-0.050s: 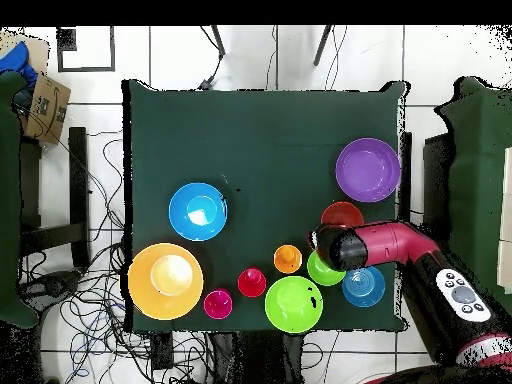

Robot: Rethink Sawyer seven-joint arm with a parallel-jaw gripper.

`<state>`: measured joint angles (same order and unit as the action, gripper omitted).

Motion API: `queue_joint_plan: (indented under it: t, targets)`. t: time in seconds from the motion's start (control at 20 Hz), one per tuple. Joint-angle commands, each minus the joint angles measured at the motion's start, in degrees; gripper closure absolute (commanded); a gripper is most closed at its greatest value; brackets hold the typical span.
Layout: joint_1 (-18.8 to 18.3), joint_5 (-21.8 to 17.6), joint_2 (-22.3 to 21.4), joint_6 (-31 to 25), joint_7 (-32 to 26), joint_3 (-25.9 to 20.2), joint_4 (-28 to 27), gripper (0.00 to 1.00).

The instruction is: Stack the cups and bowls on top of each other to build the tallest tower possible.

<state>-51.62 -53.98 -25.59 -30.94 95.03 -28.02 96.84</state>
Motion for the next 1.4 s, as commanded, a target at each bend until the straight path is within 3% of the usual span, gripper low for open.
queue_joint_plan:
  t: [0.05,0.5,0.7,1.4]
  targets:
    - [2.92,-1.81,0.99,0.94,-0.20,2.18,-3.38,1.00]
    - [3.57,4.91,-3.08,-0.47,3.34,0.10,0.55,1.00]
    - [5.76,7.56,-1.83,1.72,7.15,0.00,1.31,1.00]
    - [22.69,11.96,-0.11,9.64,23.37,11.07,0.14,1.00]
